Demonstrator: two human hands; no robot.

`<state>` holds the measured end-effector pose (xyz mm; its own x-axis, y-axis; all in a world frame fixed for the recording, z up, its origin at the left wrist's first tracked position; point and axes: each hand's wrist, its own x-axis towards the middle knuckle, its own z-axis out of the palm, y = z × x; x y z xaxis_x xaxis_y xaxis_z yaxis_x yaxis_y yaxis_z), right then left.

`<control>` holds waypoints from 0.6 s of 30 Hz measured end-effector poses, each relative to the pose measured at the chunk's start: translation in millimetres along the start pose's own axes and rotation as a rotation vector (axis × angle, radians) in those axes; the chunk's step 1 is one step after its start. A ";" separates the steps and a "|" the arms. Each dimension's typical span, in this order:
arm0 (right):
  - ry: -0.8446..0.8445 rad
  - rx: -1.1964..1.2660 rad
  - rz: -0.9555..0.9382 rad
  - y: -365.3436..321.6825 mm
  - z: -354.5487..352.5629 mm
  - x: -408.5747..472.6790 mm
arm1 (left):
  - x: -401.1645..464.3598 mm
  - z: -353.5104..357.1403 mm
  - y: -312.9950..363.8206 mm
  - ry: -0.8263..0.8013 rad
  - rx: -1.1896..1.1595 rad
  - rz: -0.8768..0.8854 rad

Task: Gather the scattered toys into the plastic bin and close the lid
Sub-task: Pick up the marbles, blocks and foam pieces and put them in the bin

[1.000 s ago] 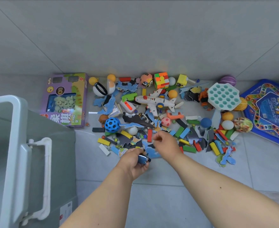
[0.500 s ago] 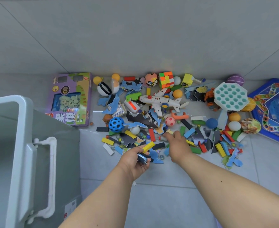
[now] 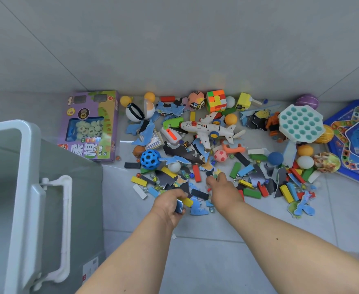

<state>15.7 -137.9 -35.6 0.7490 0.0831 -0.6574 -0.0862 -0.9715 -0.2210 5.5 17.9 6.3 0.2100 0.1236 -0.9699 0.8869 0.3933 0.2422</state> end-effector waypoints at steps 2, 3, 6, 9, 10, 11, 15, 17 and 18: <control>-0.022 -0.008 0.006 -0.9 -0.2 0.5 | -0.2 0.3 1.1 0.021 -0.060 0.005; -0.038 0.002 0.008 -0.9 -0.6 1.3 | -0.9 0.4 1.7 0.027 -0.090 0.006; -0.069 0.097 0.043 2.2 -3.1 2.2 | -5.8 0.3 3.4 0.021 -0.162 0.001; -0.066 0.305 0.050 7.5 -3.3 2.2 | -11.5 -0.2 4.1 0.019 -0.185 -0.016; -0.062 0.437 0.053 5.7 -5.9 1.1 | -12.2 -0.4 4.2 0.018 -0.191 -0.022; -0.060 0.591 0.059 1.5 -10.2 -0.3 | -12.2 -0.6 4.3 0.017 -0.200 -0.024; -0.059 1.013 -0.024 -32.6 -35.0 -12.1 | -12.3 0.9 5.2 0.004 -0.174 0.000; -0.081 1.063 -0.106 -51.4 -41.6 -19.0 | -15.2 1.1 7.2 -0.035 -0.161 0.009; -0.101 1.077 -0.143 -58.8 -42.1 -21.8 | -16.7 1.0 8.6 -0.063 -0.174 0.003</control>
<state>32.1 -91.9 22.1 0.7449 0.2454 -0.6204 -0.5692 -0.2514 -0.7828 10.0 18.3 24.6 0.2429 0.0700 -0.9675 0.8028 0.5454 0.2410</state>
